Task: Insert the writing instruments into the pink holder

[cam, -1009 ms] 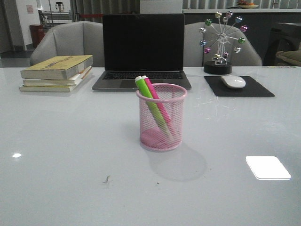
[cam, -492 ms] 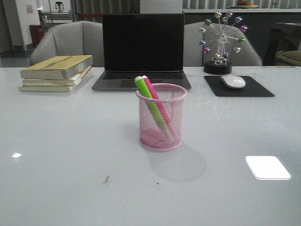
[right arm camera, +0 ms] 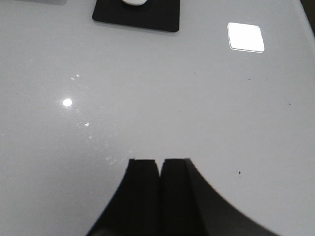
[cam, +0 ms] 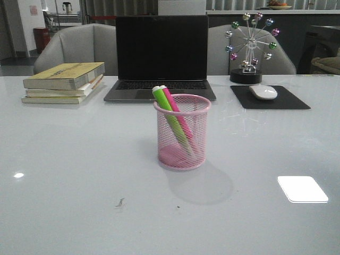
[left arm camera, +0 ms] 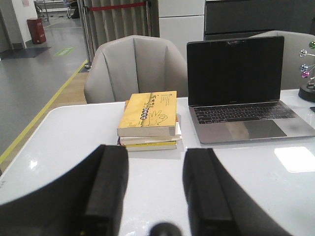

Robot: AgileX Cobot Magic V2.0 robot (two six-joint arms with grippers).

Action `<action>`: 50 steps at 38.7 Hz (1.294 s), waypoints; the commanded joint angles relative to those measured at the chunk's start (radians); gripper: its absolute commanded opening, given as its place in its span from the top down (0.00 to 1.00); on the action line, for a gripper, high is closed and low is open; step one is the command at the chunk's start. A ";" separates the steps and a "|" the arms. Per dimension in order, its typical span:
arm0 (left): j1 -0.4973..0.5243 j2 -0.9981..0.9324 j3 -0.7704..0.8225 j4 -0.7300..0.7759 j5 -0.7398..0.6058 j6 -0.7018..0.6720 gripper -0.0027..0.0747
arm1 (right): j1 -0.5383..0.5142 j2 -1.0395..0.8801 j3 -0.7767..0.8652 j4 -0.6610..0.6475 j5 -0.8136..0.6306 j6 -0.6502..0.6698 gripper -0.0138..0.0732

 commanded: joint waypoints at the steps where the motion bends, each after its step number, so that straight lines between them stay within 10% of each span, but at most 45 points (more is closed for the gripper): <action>1: 0.000 -0.002 -0.030 0.000 -0.074 0.000 0.53 | -0.001 -0.009 -0.027 -0.013 -0.067 -0.006 0.81; 50: 0.000 -0.002 -0.030 0.000 -0.074 0.000 0.53 | 0.083 -0.800 0.523 0.135 -0.267 -0.006 0.81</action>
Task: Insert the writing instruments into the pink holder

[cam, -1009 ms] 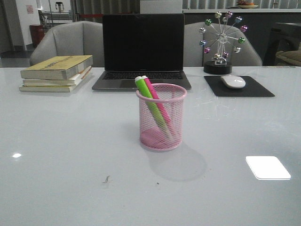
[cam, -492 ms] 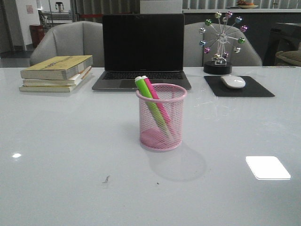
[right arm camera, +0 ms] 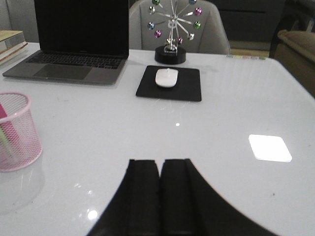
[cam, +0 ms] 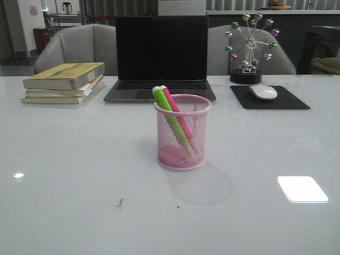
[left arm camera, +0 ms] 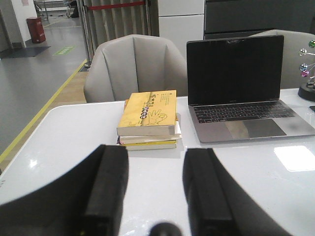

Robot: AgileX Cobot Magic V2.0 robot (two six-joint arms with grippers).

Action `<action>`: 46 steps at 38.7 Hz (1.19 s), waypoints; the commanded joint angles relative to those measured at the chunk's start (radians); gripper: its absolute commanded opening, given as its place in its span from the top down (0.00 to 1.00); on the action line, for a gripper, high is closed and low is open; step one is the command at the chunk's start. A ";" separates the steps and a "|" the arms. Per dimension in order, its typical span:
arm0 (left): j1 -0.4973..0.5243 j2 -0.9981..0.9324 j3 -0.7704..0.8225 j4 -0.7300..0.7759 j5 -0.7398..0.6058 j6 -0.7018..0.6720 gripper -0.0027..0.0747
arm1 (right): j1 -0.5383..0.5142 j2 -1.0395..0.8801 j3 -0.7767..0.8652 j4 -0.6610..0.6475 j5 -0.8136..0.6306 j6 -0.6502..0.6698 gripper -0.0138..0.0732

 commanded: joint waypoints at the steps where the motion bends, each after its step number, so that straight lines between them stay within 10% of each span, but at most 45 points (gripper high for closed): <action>1: 0.000 -0.002 -0.030 0.000 -0.078 0.000 0.53 | 0.004 0.010 0.017 0.034 -0.104 -0.006 0.81; 14: 0.000 -0.002 -0.030 0.000 -0.078 0.000 0.53 | 0.004 -0.059 0.197 0.025 -0.348 -0.006 0.81; 46: 0.000 -0.002 -0.028 0.000 -0.078 0.000 0.53 | 0.004 -0.125 0.194 0.014 -0.128 -0.006 0.81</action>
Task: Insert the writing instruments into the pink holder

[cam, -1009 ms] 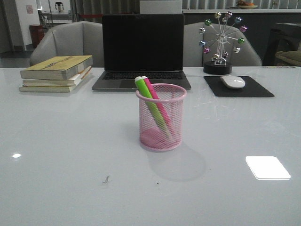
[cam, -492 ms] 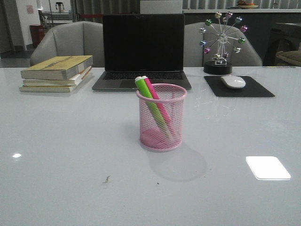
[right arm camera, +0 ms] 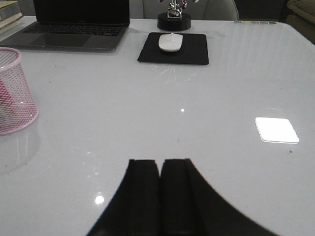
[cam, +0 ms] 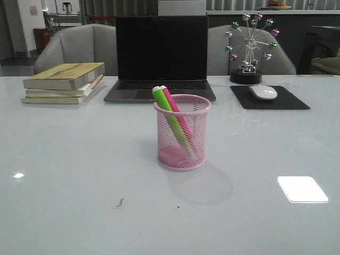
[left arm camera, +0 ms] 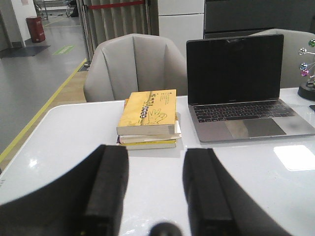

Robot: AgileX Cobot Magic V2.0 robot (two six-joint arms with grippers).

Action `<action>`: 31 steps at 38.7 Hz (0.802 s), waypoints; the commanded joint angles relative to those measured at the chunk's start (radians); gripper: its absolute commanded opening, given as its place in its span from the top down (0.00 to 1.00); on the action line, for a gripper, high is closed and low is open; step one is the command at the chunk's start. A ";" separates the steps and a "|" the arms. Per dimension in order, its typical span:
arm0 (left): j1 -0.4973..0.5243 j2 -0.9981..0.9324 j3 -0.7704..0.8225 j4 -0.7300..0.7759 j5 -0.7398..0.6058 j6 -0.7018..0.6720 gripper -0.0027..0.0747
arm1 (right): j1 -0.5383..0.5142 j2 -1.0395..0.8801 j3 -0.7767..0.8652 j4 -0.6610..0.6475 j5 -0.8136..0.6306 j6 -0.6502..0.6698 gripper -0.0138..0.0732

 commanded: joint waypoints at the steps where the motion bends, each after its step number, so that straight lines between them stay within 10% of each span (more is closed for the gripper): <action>1: 0.000 -0.002 -0.028 0.000 -0.080 0.000 0.53 | 0.004 -0.019 0.002 -0.010 -0.079 -0.006 0.81; 11: -0.002 -0.033 -0.028 0.003 -0.082 0.000 0.56 | 0.004 -0.019 0.002 -0.010 -0.079 -0.006 0.81; 18: -0.002 -0.139 0.032 0.079 -0.087 0.000 0.84 | 0.004 -0.019 0.002 -0.010 -0.079 -0.006 0.81; 31: -0.002 -0.382 0.188 0.136 -0.087 -0.019 0.85 | 0.004 -0.019 0.002 -0.010 -0.079 -0.006 0.81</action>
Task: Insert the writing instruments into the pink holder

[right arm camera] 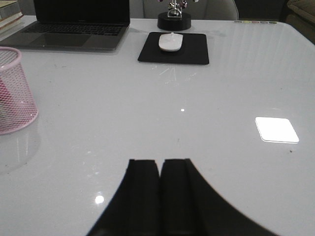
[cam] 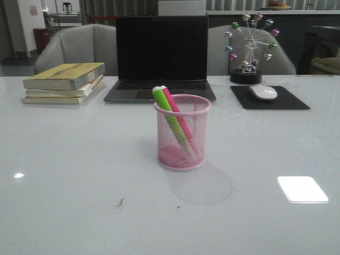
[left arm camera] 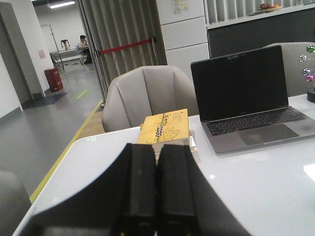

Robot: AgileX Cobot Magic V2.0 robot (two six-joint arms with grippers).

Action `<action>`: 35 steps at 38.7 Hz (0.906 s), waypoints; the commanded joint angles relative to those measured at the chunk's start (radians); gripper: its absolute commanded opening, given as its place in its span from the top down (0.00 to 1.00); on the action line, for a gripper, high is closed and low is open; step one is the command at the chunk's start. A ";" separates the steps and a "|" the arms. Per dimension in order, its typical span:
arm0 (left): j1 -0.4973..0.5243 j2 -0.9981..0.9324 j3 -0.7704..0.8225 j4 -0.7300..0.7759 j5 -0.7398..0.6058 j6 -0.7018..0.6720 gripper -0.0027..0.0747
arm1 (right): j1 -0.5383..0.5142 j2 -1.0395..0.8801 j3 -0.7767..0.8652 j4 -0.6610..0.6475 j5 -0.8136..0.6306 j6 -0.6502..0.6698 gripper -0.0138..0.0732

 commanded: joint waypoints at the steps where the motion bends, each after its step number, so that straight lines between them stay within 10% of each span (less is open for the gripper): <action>1: -0.002 -0.056 0.014 -0.003 -0.087 -0.038 0.85 | 0.004 -0.019 0.002 -0.009 -0.081 -0.006 0.81; 35: 0.047 -0.285 0.302 -0.003 -0.034 -0.114 0.85 | 0.004 -0.019 0.002 -0.009 -0.081 -0.006 0.81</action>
